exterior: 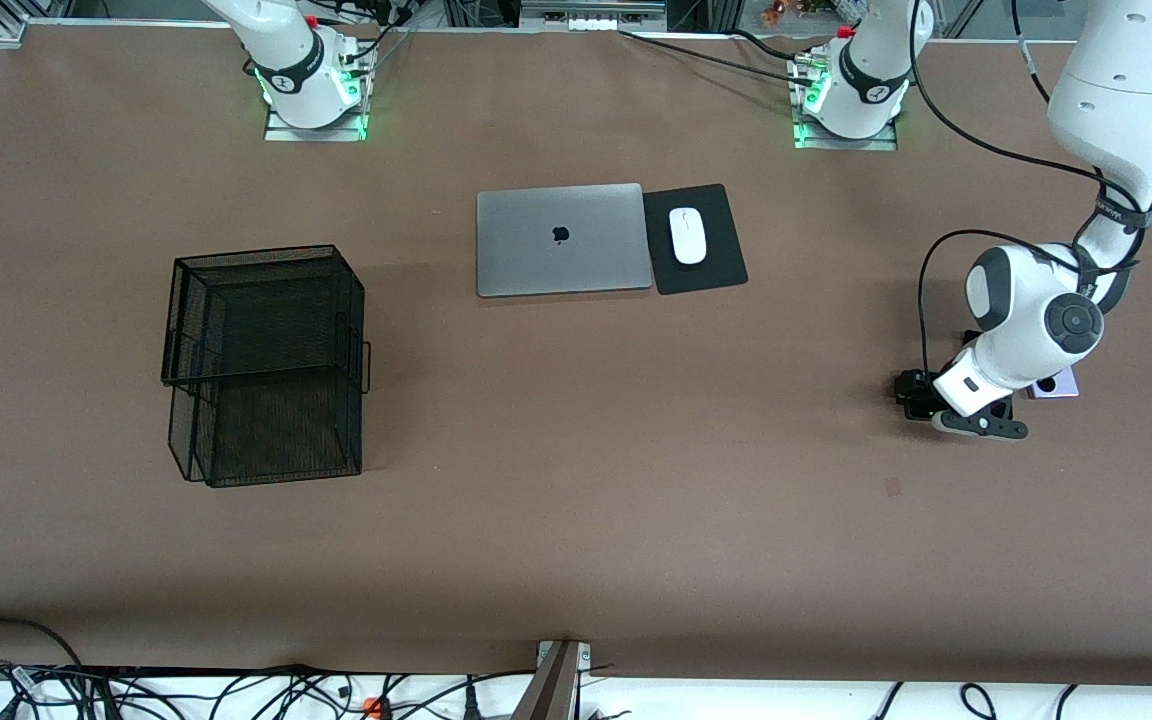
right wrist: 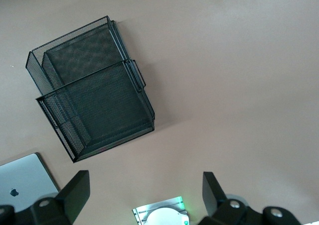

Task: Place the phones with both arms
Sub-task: 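Lower the left gripper onto the small black flip phone and grasp it, then carry the flip phone with the left gripper toward the laptop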

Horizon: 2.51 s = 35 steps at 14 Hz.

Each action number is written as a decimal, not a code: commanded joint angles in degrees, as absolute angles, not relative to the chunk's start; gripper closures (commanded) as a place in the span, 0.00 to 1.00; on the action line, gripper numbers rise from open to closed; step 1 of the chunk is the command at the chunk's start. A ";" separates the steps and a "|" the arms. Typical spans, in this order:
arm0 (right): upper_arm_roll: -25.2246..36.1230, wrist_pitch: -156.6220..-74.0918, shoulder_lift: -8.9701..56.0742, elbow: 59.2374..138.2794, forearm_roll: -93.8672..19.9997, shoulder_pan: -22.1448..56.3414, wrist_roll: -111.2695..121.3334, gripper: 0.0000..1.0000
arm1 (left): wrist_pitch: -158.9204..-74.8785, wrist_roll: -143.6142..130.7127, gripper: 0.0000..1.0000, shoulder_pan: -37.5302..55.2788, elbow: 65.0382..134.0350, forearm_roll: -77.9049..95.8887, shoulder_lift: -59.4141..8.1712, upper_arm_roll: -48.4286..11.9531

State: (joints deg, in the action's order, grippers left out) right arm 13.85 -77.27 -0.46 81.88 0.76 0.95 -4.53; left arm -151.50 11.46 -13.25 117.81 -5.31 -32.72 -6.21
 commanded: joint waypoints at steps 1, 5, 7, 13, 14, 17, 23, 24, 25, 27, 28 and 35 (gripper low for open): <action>13.80 -76.38 -0.44 81.12 0.09 0.79 -4.22 0.00 | -152.40 11.51 0.00 -14.06 118.39 -6.50 -33.04 -6.50; 13.80 -76.38 -0.44 81.12 0.09 0.79 -4.22 0.00 | -152.40 11.08 0.65 -14.59 118.21 -6.50 -33.49 -6.50; 13.80 -76.38 -0.44 81.12 0.09 0.79 -4.22 0.00 | -152.05 10.72 0.92 -14.59 117.86 -6.50 -33.49 -6.50; 13.80 -76.38 -0.44 81.12 0.09 0.79 -4.22 0.00 | -144.89 9.23 1.00 -14.15 113.40 -6.33 -32.96 -6.68; 13.80 -76.38 -0.44 81.12 0.09 0.79 -4.22 0.00 | -139.62 8.45 1.00 -13.80 110.25 -6.33 -32.87 -6.94; 13.80 -76.38 -0.44 81.12 0.09 0.79 -4.22 0.00 | -127.38 4.85 1.00 -11.35 102.24 -6.33 -32.96 -7.29; 13.80 -76.38 -0.44 81.12 0.09 0.79 -4.22 0.00 | -123.13 -13.58 1.00 2.25 96.69 -5.80 -35.68 -7.29; 13.80 -76.38 -0.44 81.12 0.09 0.79 -4.22 0.00 | -123.13 -19.45 1.00 5.85 95.20 -5.71 -36.64 -7.29; 13.80 -76.38 -0.44 81.12 0.09 0.79 -4.22 0.00 | -123.05 -25.08 1.00 9.28 93.62 -5.71 -37.17 -7.29; 13.80 -76.38 -0.44 81.12 0.09 0.79 -4.22 0.00 | -123.05 -32.48 1.00 14.65 90.81 -5.19 -38.84 -7.38; 13.80 -76.38 -0.44 81.12 0.09 0.79 -4.22 0.00 | -123.05 -35.56 1.00 17.55 88.88 -3.36 -39.80 -7.38; 13.80 -76.38 -0.44 81.12 0.09 0.79 -4.22 0.00 | -123.93 -40.87 1.00 33.38 72.01 -0.26 -51.75 -7.29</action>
State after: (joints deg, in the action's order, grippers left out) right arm 13.82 -77.27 -0.46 81.88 0.75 0.97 -4.53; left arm -124.94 -40.78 30.23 80.53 -1.21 -46.47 -8.34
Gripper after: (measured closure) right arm 0.000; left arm 0.189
